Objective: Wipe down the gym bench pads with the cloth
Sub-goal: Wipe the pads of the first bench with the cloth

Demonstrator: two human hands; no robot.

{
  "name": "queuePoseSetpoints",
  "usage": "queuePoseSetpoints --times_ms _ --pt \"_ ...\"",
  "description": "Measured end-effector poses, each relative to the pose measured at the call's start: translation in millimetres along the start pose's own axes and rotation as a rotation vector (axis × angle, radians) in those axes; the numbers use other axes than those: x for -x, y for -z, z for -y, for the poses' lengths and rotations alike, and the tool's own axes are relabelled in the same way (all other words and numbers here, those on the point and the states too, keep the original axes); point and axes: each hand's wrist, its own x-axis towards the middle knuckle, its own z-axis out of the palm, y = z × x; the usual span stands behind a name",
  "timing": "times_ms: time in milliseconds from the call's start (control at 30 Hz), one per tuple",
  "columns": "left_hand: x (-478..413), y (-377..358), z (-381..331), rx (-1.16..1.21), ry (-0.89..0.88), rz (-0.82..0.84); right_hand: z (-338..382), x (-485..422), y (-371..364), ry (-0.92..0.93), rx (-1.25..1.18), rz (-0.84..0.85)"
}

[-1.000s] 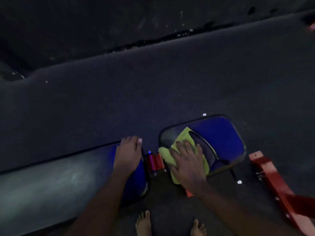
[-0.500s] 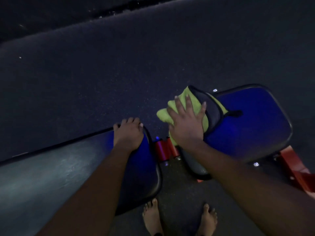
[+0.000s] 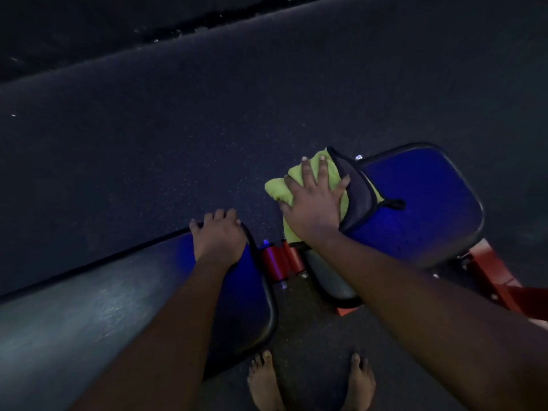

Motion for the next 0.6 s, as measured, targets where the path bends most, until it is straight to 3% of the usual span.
queuePoseSetpoints --times_ms 133,267,500,600 --pt "-1 6 -4 0.016 0.025 0.039 -15 94 -12 0.074 -0.017 -0.058" --pt "0 12 -7 0.024 0.03 0.068 -44 196 -27 0.069 0.018 0.003" --pt "-7 10 -20 0.059 0.14 0.011 -31 51 -5 0.007 -0.059 -0.047" --pt "-16 13 -21 0.146 0.054 -0.004 -66 5 16 -0.106 -0.083 -0.103"
